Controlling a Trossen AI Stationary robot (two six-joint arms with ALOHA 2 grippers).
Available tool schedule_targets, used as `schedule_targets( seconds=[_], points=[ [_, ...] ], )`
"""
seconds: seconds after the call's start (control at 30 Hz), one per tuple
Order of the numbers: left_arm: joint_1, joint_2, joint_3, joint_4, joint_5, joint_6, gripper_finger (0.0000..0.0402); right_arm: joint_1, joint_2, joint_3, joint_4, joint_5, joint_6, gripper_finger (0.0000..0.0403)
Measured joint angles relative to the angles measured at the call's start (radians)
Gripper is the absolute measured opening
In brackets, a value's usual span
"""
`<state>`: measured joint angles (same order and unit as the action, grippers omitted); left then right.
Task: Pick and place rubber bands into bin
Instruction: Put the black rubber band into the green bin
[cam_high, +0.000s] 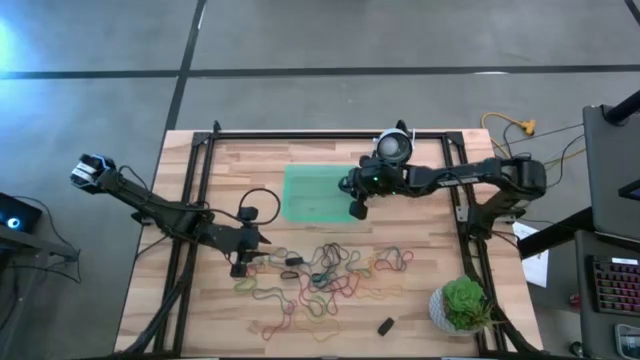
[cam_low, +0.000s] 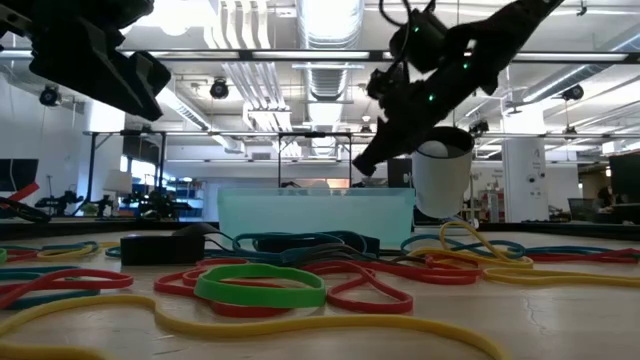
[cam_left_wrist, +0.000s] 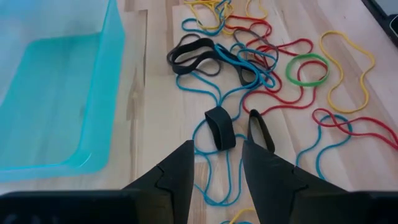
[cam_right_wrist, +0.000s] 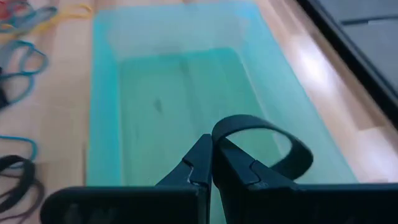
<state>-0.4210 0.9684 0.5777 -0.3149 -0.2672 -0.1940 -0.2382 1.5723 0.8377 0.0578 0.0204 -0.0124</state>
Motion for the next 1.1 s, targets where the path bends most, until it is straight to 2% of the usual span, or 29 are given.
schedule_targets(
  seconds=[0.1, 0.2, 0.43, 0.57, 0.83, 1.0, 1.1],
  points=[
    [0.000, 0.000, 0.000, 0.000, 0.000, 0.000, 0.0121, -0.002, 0.035, 0.018, -0.002, -0.029, 0.009, 0.0016],
    [0.000, 0.000, 0.000, 0.000, 0.000, -0.001, 0.0121, -0.004, 0.049, 0.043, -0.001, -0.090, 0.016, 0.0041],
    [0.000, 0.000, -0.012, 0.000, 0.001, -0.007, 0.0121, -0.005, 0.064, 0.113, -0.080, -0.103, 0.011, 0.0122],
    [0.000, 0.000, -0.021, 0.000, 0.001, -0.008, 0.0121, -0.002, 0.062, 0.137, -0.142, -0.103, -0.004, 0.0151],
    [0.000, 0.037, -0.023, 0.064, 0.002, 0.024, 0.0121, 0.044, 0.025, 0.136, -0.166, -0.099, -0.110, 0.0164],
    [0.000, 0.195, -0.021, 0.218, 0.023, 0.101, 0.0121, 0.125, -0.018, 0.131, -0.230, -0.096, -0.135, 0.0162],
    [0.000, 0.300, 0.005, 0.247, 0.034, 0.115, 0.0121, 0.197, -0.054, 0.123, -0.270, -0.073, -0.123, 0.0157]
  ],
)
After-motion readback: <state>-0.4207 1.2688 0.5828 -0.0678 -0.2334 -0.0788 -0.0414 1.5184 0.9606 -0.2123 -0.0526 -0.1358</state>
